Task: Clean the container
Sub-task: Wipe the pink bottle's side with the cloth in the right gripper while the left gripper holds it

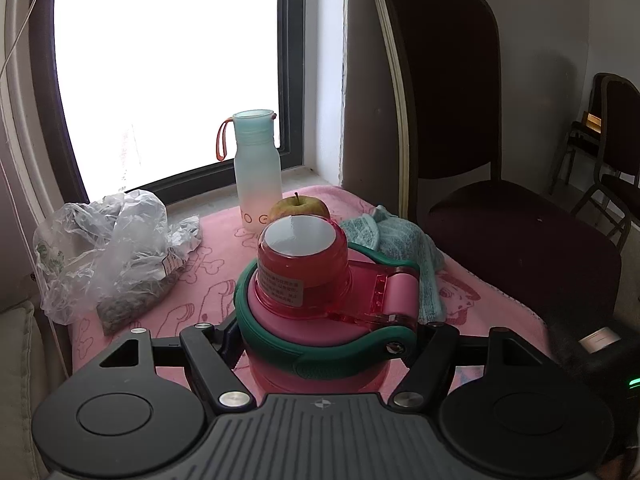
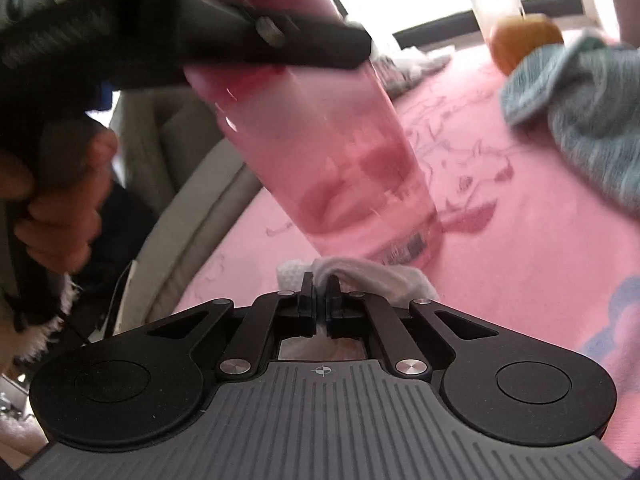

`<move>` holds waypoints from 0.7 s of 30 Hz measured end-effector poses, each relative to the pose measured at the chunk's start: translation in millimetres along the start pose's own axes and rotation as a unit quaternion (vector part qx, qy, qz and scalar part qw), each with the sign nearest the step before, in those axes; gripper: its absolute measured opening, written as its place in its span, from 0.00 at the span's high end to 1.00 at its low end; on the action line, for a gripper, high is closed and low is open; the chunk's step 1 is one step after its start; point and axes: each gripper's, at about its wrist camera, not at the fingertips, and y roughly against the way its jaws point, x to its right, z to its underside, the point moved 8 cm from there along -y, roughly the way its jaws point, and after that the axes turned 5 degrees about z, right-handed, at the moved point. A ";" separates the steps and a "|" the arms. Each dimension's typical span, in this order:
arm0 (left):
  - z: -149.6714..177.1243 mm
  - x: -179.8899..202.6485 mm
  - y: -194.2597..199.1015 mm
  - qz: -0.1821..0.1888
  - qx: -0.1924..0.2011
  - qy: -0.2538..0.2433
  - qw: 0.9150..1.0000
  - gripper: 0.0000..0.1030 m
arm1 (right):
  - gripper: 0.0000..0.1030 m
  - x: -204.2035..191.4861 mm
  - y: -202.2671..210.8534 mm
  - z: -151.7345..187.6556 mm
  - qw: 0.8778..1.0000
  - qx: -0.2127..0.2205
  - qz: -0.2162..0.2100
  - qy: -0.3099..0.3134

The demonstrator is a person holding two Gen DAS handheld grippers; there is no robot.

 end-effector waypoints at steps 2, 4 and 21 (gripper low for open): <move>-0.7 0.4 -0.2 -0.003 -0.002 0.002 1.000 0.33 | 0.97 -21.4 20.0 -20.4 0.998 0.051 -0.003 0.032; -1.2 0.2 -0.1 -0.007 -0.003 0.008 1.000 0.34 | 0.94 -39.0 38.8 -37.4 0.992 0.111 0.001 0.056; 15.3 1.0 -0.8 -0.009 0.015 -0.007 1.000 0.14 | 0.84 -6.8 12.1 5.4 0.999 0.014 0.037 0.013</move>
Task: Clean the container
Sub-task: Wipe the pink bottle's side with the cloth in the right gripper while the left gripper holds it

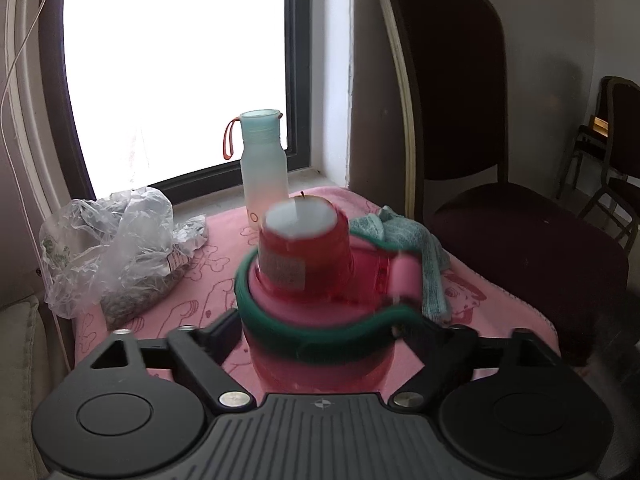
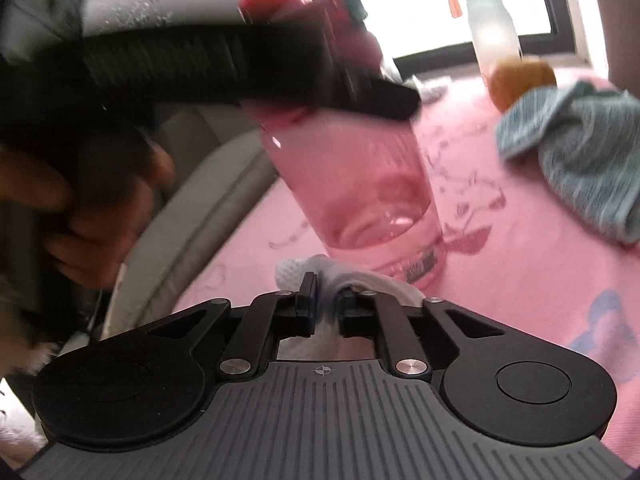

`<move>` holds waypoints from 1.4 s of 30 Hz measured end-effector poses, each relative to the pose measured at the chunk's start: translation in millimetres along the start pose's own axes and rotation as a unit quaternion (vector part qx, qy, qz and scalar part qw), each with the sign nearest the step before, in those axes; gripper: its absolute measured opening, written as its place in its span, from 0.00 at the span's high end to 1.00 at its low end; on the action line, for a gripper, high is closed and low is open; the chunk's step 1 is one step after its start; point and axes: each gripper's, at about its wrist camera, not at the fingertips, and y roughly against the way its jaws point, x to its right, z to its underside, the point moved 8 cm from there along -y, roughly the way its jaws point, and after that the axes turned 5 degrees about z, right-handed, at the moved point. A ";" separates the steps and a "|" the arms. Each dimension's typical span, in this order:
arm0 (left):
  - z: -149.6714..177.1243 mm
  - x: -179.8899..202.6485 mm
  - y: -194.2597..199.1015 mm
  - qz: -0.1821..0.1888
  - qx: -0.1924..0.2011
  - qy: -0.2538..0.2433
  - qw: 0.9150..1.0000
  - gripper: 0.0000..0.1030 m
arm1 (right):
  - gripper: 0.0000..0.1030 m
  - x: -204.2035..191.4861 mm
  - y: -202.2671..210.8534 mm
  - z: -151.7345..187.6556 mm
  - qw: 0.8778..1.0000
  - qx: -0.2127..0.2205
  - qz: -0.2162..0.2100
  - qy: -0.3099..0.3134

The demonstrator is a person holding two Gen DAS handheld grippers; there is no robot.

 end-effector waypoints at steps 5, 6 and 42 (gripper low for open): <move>15.8 -0.4 -13.0 0.014 0.000 -0.014 1.000 0.13 | 0.84 6.2 6.8 -3.0 1.000 0.010 -0.005 0.007; 16.9 -1.1 -16.4 0.018 0.003 -0.015 1.000 0.13 | 0.84 7.4 6.1 -3.2 1.000 0.010 -0.005 0.006; 10.3 -9.8 -9.5 -0.034 -0.053 0.030 0.998 0.14 | 0.89 27.9 19.9 -11.7 0.999 0.020 0.006 -0.042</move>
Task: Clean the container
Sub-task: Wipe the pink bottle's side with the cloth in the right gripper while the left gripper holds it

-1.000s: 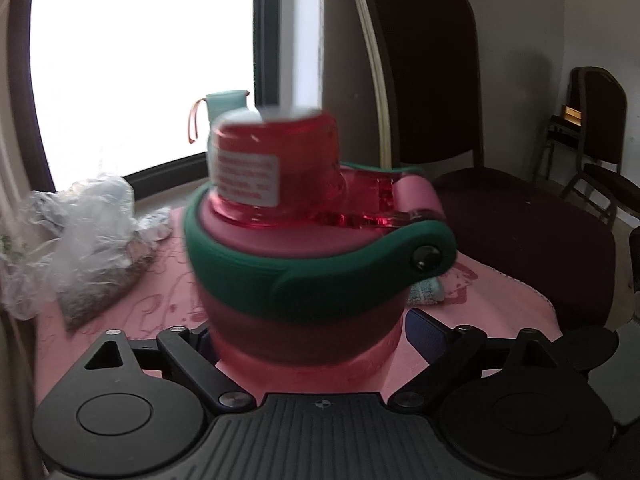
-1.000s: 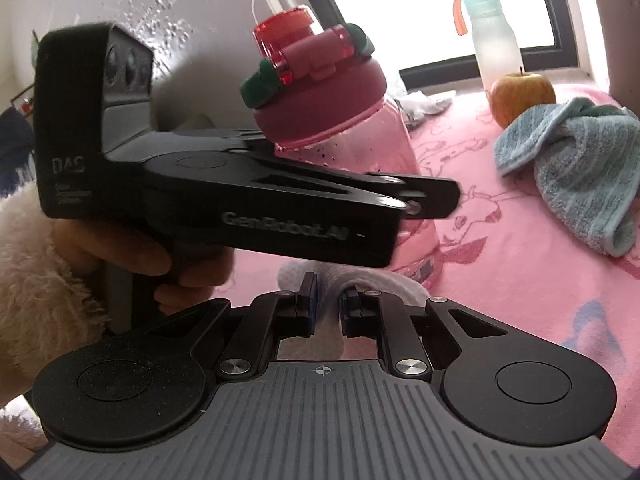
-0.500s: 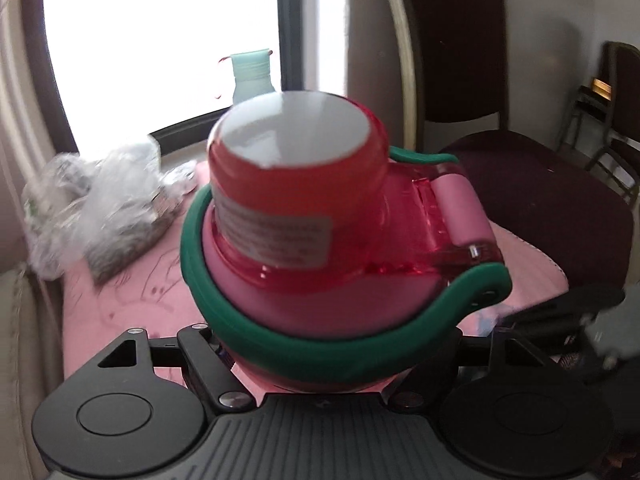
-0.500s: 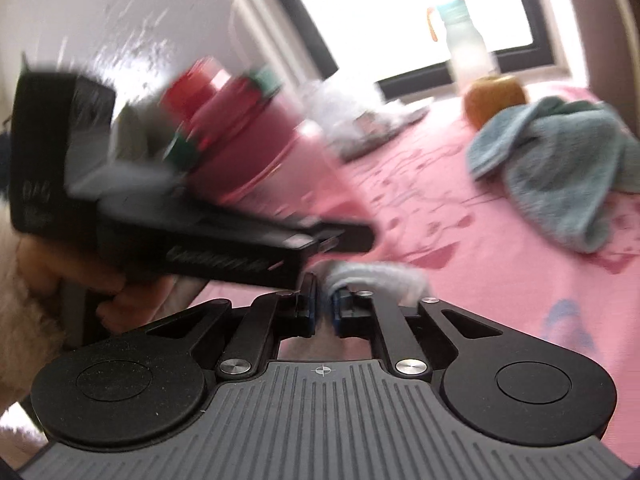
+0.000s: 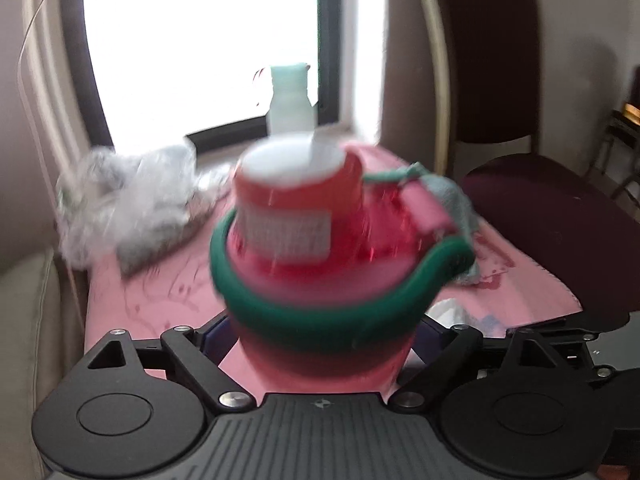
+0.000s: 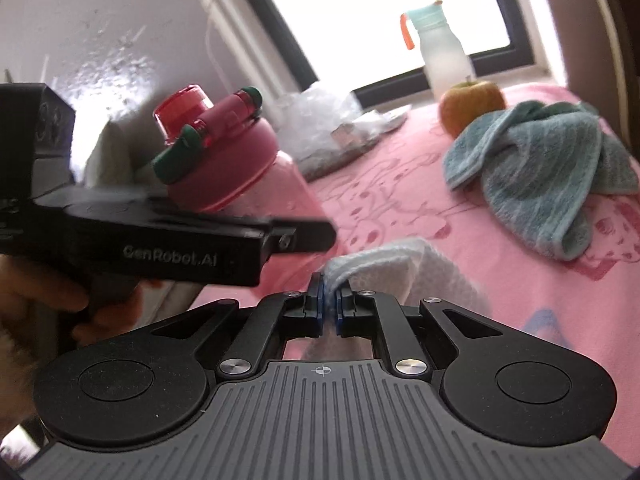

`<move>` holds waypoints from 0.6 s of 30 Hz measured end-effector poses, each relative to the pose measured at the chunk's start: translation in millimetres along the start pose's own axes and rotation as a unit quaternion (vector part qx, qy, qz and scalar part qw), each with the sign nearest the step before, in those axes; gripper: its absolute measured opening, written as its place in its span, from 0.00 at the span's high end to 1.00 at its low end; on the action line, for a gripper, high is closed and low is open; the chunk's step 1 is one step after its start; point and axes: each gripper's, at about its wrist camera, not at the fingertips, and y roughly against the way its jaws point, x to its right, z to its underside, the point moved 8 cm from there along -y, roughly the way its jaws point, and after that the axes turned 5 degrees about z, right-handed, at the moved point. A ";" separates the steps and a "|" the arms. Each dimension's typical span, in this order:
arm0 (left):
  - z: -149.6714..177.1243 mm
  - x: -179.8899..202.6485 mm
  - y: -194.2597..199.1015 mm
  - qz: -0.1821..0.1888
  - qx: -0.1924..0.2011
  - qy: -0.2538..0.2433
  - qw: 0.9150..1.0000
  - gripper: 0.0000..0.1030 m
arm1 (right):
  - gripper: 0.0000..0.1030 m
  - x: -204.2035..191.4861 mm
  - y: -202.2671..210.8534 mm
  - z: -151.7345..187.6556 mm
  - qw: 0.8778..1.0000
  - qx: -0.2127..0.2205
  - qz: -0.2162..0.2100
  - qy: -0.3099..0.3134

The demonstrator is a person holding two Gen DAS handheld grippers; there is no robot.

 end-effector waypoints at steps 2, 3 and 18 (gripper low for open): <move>0.4 1.5 1.2 0.012 0.009 -0.008 1.000 0.13 | 0.89 -9.0 1.9 3.3 1.000 -0.007 -0.021 0.013; 0.7 2.3 1.8 0.018 0.013 -0.012 1.000 0.14 | 0.89 -14.0 2.3 4.1 0.999 -0.008 -0.027 0.020; -14.9 5.7 49.9 -0.016 0.069 -0.039 0.997 0.14 | 0.88 -37.3 8.9 4.5 0.999 -0.001 -0.026 0.041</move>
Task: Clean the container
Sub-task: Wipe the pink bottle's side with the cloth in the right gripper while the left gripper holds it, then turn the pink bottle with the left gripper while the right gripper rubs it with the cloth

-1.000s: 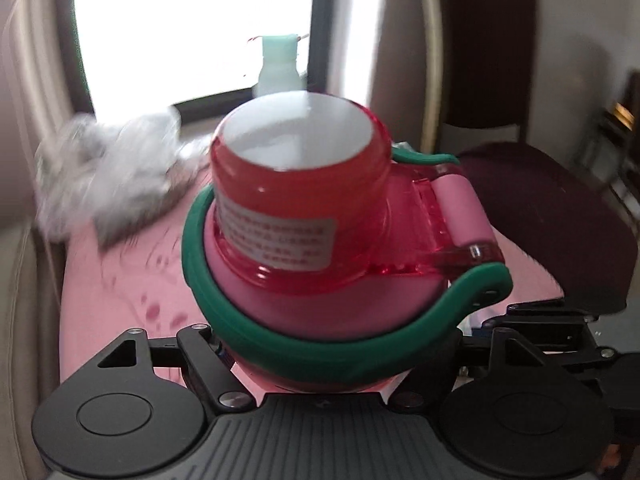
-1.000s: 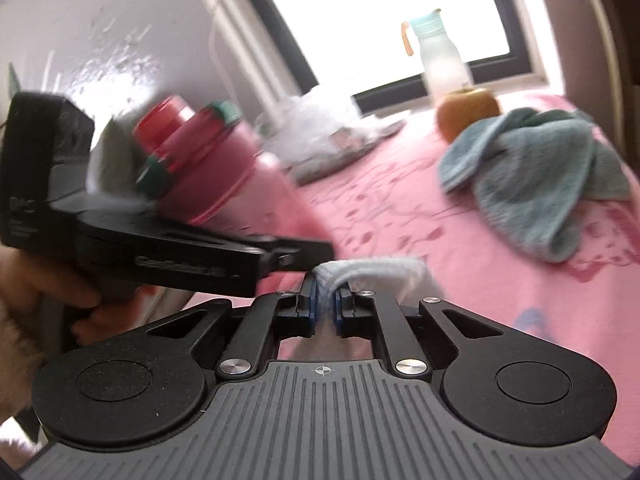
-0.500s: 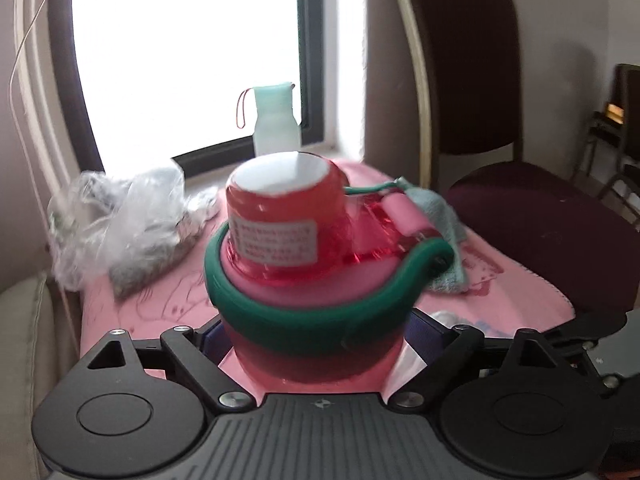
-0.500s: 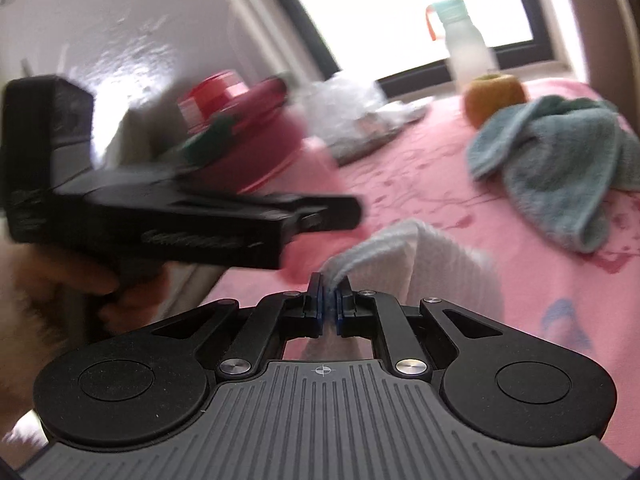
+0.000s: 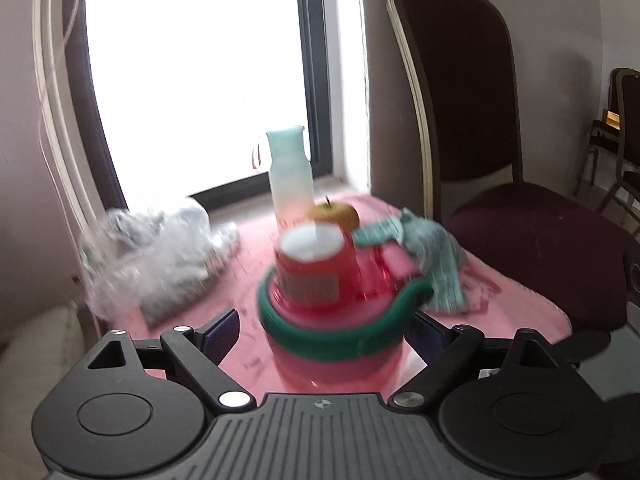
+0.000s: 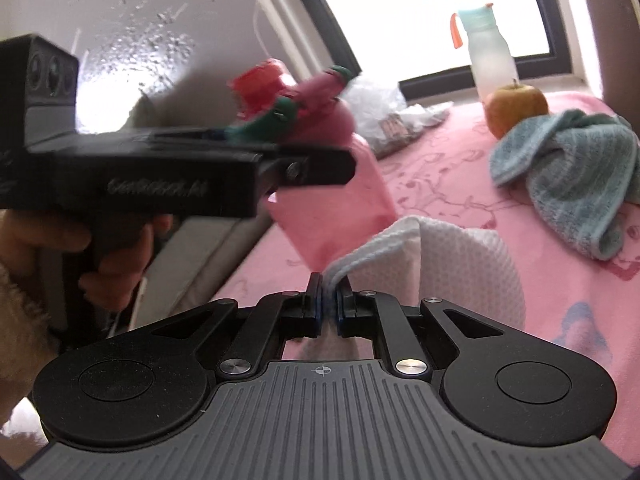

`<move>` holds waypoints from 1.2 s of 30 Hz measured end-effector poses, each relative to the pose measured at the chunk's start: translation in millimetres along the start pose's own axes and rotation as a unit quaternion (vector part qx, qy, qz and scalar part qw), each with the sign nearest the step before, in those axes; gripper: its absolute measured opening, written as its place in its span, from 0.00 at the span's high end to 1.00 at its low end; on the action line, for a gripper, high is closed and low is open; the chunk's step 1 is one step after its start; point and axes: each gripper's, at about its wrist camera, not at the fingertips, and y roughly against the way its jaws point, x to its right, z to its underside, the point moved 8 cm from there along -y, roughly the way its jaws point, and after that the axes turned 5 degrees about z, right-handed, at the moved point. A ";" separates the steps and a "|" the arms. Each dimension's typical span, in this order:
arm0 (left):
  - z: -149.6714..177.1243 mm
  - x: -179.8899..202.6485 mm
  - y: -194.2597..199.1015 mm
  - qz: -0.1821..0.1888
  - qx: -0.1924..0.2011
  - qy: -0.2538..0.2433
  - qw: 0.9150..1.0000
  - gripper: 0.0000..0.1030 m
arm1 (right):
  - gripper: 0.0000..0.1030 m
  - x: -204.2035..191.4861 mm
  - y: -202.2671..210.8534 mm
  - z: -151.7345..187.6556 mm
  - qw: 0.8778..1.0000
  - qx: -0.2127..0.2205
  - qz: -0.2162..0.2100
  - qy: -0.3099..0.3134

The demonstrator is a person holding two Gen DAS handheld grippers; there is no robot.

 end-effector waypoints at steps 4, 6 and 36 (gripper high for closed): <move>-2.8 0.4 0.8 0.019 0.002 0.021 1.000 0.33 | 0.88 -22.6 7.6 -9.5 0.999 0.014 -0.034 0.021; -2.9 1.9 0.7 0.026 0.000 0.028 0.999 0.33 | 0.88 -34.5 11.5 -17.5 0.998 0.039 -0.042 0.039; -1.6 1.1 -7.9 0.040 -0.037 0.045 0.997 0.34 | 0.99 -14.9 -51.1 28.6 0.989 -0.015 0.065 0.131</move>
